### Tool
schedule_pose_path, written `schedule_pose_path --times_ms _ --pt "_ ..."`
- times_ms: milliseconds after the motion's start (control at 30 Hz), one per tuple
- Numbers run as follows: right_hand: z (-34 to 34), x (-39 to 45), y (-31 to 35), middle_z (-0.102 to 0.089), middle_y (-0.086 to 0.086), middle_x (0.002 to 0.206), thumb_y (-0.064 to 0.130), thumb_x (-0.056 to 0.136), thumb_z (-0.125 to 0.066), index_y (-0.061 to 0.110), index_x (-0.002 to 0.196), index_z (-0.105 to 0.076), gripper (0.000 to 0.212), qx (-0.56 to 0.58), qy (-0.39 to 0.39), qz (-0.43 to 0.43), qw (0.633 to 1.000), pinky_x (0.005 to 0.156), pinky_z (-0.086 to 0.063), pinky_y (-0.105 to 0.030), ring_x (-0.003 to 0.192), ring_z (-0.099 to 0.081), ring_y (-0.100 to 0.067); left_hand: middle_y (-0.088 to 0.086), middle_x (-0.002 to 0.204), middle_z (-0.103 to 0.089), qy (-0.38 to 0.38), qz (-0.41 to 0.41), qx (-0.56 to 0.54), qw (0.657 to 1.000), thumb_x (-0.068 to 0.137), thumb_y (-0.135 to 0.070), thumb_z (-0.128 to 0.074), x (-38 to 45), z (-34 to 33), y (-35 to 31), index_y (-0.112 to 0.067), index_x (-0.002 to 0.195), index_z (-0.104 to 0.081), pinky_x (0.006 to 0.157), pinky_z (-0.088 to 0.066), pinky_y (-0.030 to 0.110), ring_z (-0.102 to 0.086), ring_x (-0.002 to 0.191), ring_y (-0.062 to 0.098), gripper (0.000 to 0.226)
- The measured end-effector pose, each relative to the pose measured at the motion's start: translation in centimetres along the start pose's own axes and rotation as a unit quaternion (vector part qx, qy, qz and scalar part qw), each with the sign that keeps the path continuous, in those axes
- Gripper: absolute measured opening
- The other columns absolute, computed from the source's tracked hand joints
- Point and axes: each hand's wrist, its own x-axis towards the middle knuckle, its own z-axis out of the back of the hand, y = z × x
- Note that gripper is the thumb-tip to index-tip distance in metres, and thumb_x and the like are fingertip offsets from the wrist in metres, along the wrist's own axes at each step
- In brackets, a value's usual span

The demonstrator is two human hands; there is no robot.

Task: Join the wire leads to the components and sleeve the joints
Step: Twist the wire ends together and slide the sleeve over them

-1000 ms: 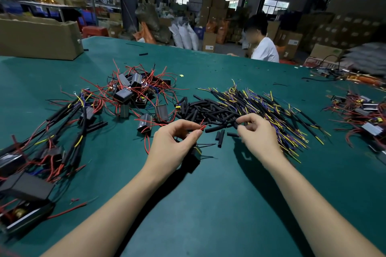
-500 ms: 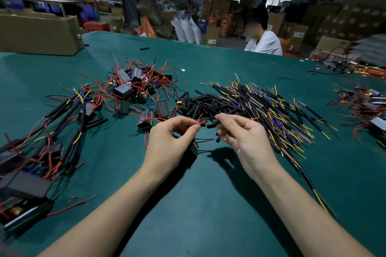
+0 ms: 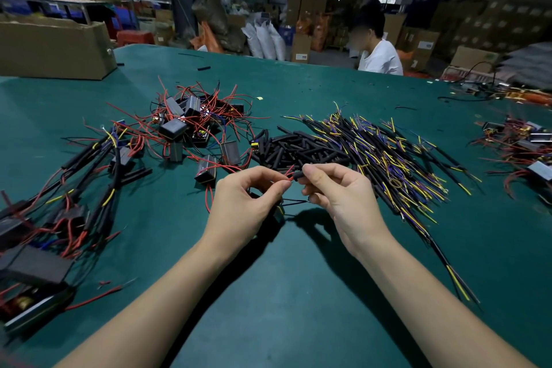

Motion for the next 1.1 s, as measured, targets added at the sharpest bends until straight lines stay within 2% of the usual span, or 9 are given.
schedule_pose_path --times_ms 100,333,433,500,633,733,867,1000,1100 --pt "0.0 -0.2 0.0 -0.069 -0.002 0.07 0.011 0.086 -0.067 0.006 0.085 -0.069 0.005 -0.055 0.022 0.019 0.998 0.056 -0.043 -0.018 0.059 -0.059 -0.008 -0.001 0.067 -0.069 0.002 -0.01 -0.008 1.0 0.08 -0.018 -0.074 0.0 -0.1 0.0 -0.019 0.077 -0.069 0.058 -0.046 0.02 -0.064 0.062 0.013 0.006" --pt "-0.1 -0.3 -0.2 -0.063 0.012 0.054 0.004 0.087 -0.065 -0.004 0.085 -0.07 0.01 -0.144 0.091 0.064 0.983 0.05 -0.038 -0.006 0.049 -0.052 0.003 0.0 0.073 -0.071 0.074 0.037 -0.054 0.995 0.073 -0.027 -0.077 0.4 0.8 0.2 -0.018 0.091 -0.053 0.058 -0.042 0.036 -0.055 0.06 0.019 0.032" --pt "-0.1 -0.4 0.0 -0.064 0.009 0.059 0.005 0.087 -0.065 -0.004 0.087 -0.071 0.01 -0.158 0.111 0.061 0.979 0.053 -0.039 -0.008 0.053 -0.053 0.002 -0.001 0.08 -0.072 0.109 0.03 -0.059 0.992 0.067 -0.037 -0.074 0.5 1.4 0.1 -0.015 0.097 -0.054 0.063 -0.045 0.041 -0.061 0.066 0.018 0.042" --pt "-0.2 -0.5 0.0 -0.066 0.0 0.066 0.004 0.085 -0.067 -0.001 0.085 -0.072 0.007 -0.165 0.123 0.058 0.977 0.061 -0.044 -0.016 0.058 -0.054 -0.006 -0.002 0.084 -0.071 0.125 0.025 -0.045 0.991 0.064 -0.043 -0.074 0.5 1.7 0.2 -0.019 0.098 -0.054 0.066 -0.046 0.045 -0.058 0.069 0.021 0.046" --pt "-0.3 -0.8 -0.2 -0.061 0.01 0.055 0.011 0.081 -0.073 0.008 0.079 -0.073 0.004 -0.2 0.133 0.075 0.968 0.059 -0.042 -0.015 0.055 -0.05 -0.003 -0.005 0.081 -0.069 0.135 0.025 -0.031 0.99 0.071 -0.05 -0.075 0.3 1.7 0.5 -0.027 0.096 -0.056 0.065 -0.044 0.037 -0.056 0.066 0.013 0.039" --pt "-0.1 -0.8 -0.3 -0.064 0.004 0.06 0.019 0.077 -0.078 0.009 0.08 -0.073 0.012 -0.213 0.118 0.095 0.965 0.058 -0.043 -0.015 0.057 -0.054 -0.002 0.005 0.077 -0.069 0.131 0.008 -0.04 0.991 0.082 -0.04 -0.066 0.3 1.6 0.4 -0.026 0.096 -0.06 0.067 -0.046 0.036 -0.059 0.069 0.013 0.021" --pt "0.2 -0.4 -0.1 -0.069 -0.003 0.071 0.004 0.077 -0.076 0.011 0.083 -0.066 0.013 -0.186 0.121 0.068 0.973 0.063 -0.048 -0.019 0.063 -0.06 -0.008 -0.003 0.065 -0.067 0.121 -0.02 -0.031 0.992 0.089 -0.021 -0.066 0.3 1.5 0.3 -0.02 0.093 -0.069 0.057 -0.043 0.021 -0.058 0.059 0.004 0.005" --pt "0.8 -0.3 0.2 -0.07 -0.002 0.072 0.001 0.085 -0.066 0.007 0.082 -0.069 0.007 -0.164 0.15 0.087 0.971 0.056 -0.043 -0.01 0.059 -0.06 -0.005 -0.007 0.068 -0.067 0.112 -0.034 -0.016 0.993 0.089 -0.014 -0.065 0.3 1.4 0.1 -0.015 0.09 -0.073 0.061 -0.04 0.01 -0.058 0.062 -0.003 0.008" --pt "0.8 -0.4 0.2 -0.068 0.002 0.069 0.001 0.088 -0.063 0.008 0.08 -0.067 0.012 -0.156 0.146 0.101 0.972 0.056 -0.042 -0.01 0.059 -0.059 -0.004 -0.008 0.067 -0.067 0.105 -0.049 0.009 0.993 0.089 -0.015 -0.066 0.3 1.5 -0.1 -0.014 0.086 -0.074 0.063 -0.04 0.013 -0.056 0.062 -0.002 0.009"
